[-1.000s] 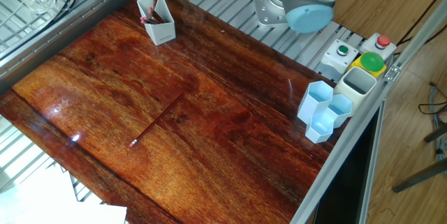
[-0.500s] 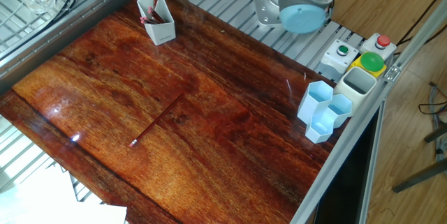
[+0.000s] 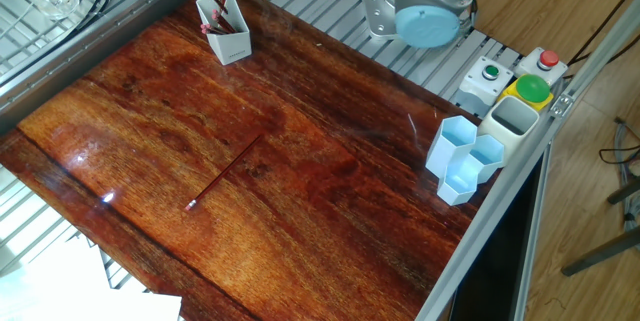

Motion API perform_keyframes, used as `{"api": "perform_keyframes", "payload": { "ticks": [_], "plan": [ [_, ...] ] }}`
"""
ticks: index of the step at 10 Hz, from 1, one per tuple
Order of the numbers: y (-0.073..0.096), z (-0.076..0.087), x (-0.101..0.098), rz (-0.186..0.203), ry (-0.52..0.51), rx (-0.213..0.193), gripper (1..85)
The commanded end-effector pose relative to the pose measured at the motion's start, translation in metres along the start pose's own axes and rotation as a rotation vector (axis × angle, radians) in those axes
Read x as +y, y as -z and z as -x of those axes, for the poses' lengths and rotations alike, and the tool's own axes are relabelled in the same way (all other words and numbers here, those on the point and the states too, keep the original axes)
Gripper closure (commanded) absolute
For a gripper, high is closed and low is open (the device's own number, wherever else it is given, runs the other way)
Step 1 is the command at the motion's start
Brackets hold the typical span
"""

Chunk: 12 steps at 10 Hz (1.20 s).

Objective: Put the pen into the pen holder

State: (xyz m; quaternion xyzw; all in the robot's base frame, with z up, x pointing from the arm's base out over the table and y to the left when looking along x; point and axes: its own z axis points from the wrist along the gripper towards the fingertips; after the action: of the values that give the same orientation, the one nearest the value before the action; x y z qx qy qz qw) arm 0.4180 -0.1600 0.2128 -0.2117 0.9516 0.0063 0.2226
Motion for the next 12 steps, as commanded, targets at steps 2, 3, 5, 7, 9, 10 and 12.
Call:
{"api": "perform_keyframes", "payload": {
  "ticks": [2,3,5,7,9,10,12],
  "plan": [
    [-0.007,-0.001,-0.002,-0.007,-0.002,-0.048,84.7],
    [-0.009,-0.002,-0.002,-0.009,-0.004,-0.054,84.7],
    [-0.012,-0.004,-0.004,-0.016,-0.004,-0.062,84.7],
    [-0.015,-0.007,-0.005,-0.018,-0.004,-0.073,84.7],
    [-0.016,-0.008,-0.005,-0.016,-0.011,-0.079,84.7],
    [-0.017,-0.009,-0.006,-0.018,-0.011,-0.082,84.7],
    [-0.02,-0.012,-0.006,-0.017,-0.017,-0.089,84.7]
  ]
}}
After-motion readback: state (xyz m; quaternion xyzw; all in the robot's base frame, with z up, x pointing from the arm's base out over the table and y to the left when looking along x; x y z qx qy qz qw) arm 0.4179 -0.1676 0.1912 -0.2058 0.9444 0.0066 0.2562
